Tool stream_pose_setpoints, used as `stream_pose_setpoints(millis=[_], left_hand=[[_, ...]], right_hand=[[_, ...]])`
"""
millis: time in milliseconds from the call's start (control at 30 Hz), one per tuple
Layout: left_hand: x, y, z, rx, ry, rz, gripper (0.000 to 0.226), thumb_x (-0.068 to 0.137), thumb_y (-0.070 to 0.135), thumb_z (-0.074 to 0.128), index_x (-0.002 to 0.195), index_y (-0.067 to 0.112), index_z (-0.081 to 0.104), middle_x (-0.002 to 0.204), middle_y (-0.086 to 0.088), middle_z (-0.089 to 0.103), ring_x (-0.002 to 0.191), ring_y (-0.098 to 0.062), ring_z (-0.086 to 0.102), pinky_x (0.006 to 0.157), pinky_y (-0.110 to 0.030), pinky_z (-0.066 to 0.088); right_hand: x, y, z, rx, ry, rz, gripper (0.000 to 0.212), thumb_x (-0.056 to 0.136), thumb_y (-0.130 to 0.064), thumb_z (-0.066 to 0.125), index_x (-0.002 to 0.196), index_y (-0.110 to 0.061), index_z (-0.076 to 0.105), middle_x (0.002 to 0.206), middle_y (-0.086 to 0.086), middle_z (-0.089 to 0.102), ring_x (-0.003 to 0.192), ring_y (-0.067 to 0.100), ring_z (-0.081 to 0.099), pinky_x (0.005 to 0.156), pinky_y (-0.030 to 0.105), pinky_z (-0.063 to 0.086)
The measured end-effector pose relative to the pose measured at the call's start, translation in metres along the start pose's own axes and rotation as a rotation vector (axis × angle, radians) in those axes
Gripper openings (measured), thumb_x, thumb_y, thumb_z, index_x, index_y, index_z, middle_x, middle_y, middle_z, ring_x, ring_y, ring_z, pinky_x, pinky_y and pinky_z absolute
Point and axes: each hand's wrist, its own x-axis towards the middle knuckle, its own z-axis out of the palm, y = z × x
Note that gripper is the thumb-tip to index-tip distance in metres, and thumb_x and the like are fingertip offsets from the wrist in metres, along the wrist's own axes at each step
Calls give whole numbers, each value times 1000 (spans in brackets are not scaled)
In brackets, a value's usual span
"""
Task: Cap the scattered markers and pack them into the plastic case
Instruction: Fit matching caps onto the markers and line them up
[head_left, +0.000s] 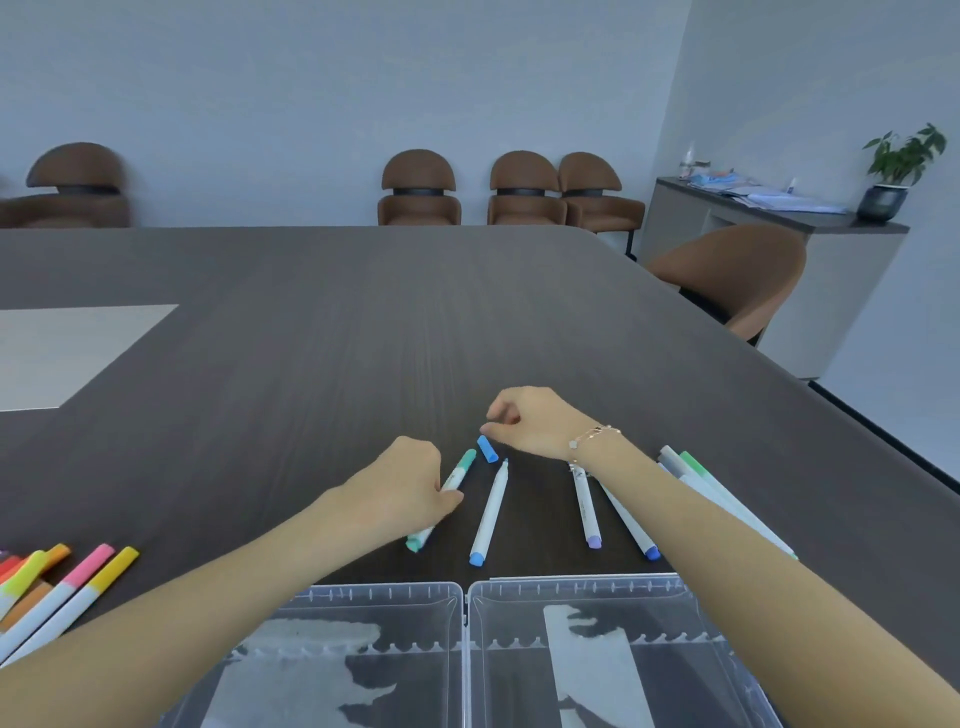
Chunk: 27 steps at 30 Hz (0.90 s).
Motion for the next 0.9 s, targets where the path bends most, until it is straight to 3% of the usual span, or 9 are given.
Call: stream_pose_setpoints(millis=[100,167,267,433,500,600,700,900], left_hand=[[-6,11,6,27,61,33,24,92,41,53,84,19,46,73,3,49,59,-11,49,51,-13,33],[-7,16,7,-4,87,106,25,92,39,54,82,16,51,78,0,55,63,-12,53,54,-15,39],[-9,25,11,33,-53,155,35,90,42,55,68,14,56,67,-2,56,59,-12,54,55,-21,42],[-8,41,21,18,-81,144,32,87,33,57,60,19,46,58,0,47,52,-10,50,57,-23,46],[-8,44,22,-25,-121,149,32,87,33,57,61,17,49,59,-1,50,54,-11,49,55,-21,43],[-10,44,23,-100,-148,171,31,87,33,57,67,10,61,68,-7,61,58,-14,51,53,-19,40],[-12,42,19,-166,-78,174,29,88,33,57,79,6,65,73,-9,66,58,-13,51,49,-17,37],[-11,42,17,-221,-7,196,33,88,33,58,84,1,67,78,-12,71,56,-13,50,48,-17,37]], right_hand=[[6,-9,7,-72,-55,27,26,89,-28,61,107,-10,61,101,3,61,89,17,57,82,29,48],[6,-7,3,-101,-57,30,18,86,-17,60,103,-9,62,107,4,61,94,20,58,83,31,49],[-1,2,-8,-199,-82,65,19,84,-15,58,100,-7,60,106,7,62,97,25,60,82,37,51],[-20,19,-20,-224,-93,160,13,82,-11,57,91,-1,58,98,17,63,70,22,50,52,28,41],[-25,24,-22,-110,-39,184,17,83,-14,57,89,1,63,91,15,65,69,19,52,50,24,43],[-29,35,-24,237,114,240,16,85,-17,58,89,-6,69,79,-2,62,67,12,53,60,23,48],[-38,42,-26,457,76,332,21,89,-18,55,97,-6,70,71,1,60,56,8,42,50,16,38],[-47,43,-27,632,85,434,24,91,-16,55,108,-5,68,68,1,61,51,8,39,43,14,34]])
